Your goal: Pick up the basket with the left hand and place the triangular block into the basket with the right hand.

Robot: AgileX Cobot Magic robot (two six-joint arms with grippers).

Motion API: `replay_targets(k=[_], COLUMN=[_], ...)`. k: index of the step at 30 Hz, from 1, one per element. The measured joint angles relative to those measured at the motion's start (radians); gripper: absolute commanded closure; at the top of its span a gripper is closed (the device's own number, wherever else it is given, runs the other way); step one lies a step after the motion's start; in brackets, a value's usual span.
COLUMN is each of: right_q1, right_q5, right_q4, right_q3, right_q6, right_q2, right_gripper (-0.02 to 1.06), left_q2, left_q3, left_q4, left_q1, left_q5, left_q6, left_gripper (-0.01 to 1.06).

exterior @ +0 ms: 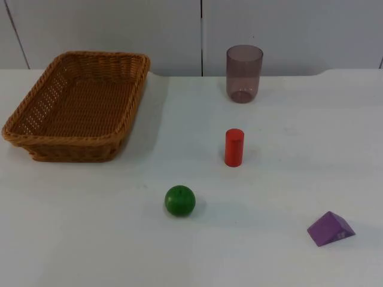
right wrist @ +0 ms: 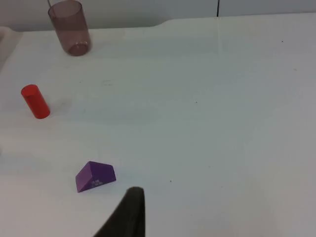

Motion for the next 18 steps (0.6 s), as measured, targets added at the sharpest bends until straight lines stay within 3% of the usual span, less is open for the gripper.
replay_targets(k=[8, 18], right_q1=[0.000, 0.000], right_q5=[0.000, -0.089], right_q4=[0.000, 0.000], right_q3=[-0.011, -0.116], right_q6=[0.000, -0.011], right_q2=[0.005, 0.270], right_gripper=[-0.01, -0.01], left_q2=[0.002, 0.250], left_q3=[0.000, -0.084], left_q4=[-0.013, -0.052], left_q1=[0.000, 0.000], left_q5=[0.000, -0.034], left_q6=[-0.002, -0.008], left_gripper=[0.00, 0.00])
